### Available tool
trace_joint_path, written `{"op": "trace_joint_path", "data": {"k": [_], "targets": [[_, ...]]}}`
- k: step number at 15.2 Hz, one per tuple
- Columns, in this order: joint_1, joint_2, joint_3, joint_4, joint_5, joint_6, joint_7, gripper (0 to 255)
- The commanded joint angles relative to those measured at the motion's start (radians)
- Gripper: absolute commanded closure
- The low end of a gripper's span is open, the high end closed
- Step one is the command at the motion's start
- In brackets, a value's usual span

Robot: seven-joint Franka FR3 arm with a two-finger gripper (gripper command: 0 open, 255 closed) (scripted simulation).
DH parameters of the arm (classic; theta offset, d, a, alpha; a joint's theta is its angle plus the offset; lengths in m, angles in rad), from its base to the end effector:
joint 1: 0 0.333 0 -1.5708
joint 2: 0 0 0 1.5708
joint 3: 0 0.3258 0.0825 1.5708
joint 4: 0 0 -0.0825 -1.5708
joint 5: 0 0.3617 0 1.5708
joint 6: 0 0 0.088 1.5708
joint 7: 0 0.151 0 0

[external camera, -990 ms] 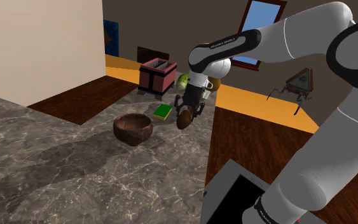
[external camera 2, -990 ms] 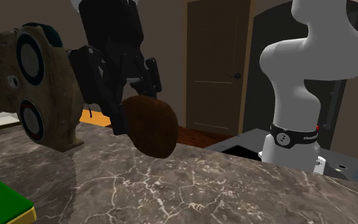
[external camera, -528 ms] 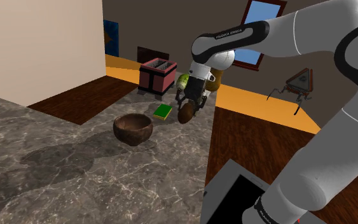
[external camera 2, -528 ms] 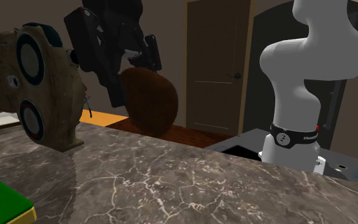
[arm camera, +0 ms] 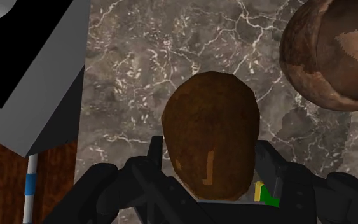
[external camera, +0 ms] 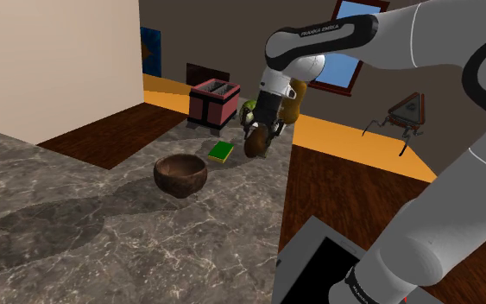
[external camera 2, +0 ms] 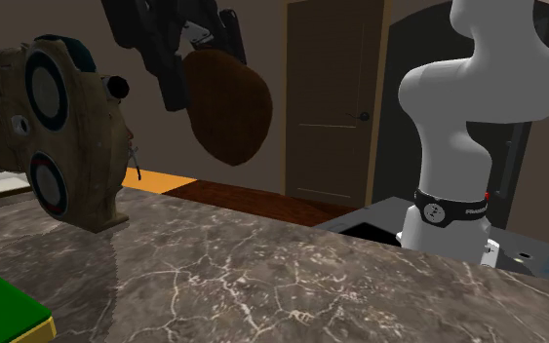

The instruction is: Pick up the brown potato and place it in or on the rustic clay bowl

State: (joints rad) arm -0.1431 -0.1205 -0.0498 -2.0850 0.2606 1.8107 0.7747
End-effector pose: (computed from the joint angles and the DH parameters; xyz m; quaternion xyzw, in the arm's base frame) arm 0.4712 -0.0595 0.4451 -0.8562 0.4951 0.1094 0.0992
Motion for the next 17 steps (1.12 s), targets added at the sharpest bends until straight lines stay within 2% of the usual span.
{"op": "trace_joint_path", "data": {"k": [1, 3, 9, 17], "targets": [[0.000, -0.005, 0.000, 0.022, -0.002, -0.027, 0.008, 255], [0.000, -0.009, 0.000, 0.039, -0.003, -0.046, 0.013, 255], [0.062, 0.094, 0.070, 0.148, 0.023, -0.019, 0.135, 255], [0.146, 0.276, 0.146, 0.364, 0.022, -0.009, 0.297, 255]]}}
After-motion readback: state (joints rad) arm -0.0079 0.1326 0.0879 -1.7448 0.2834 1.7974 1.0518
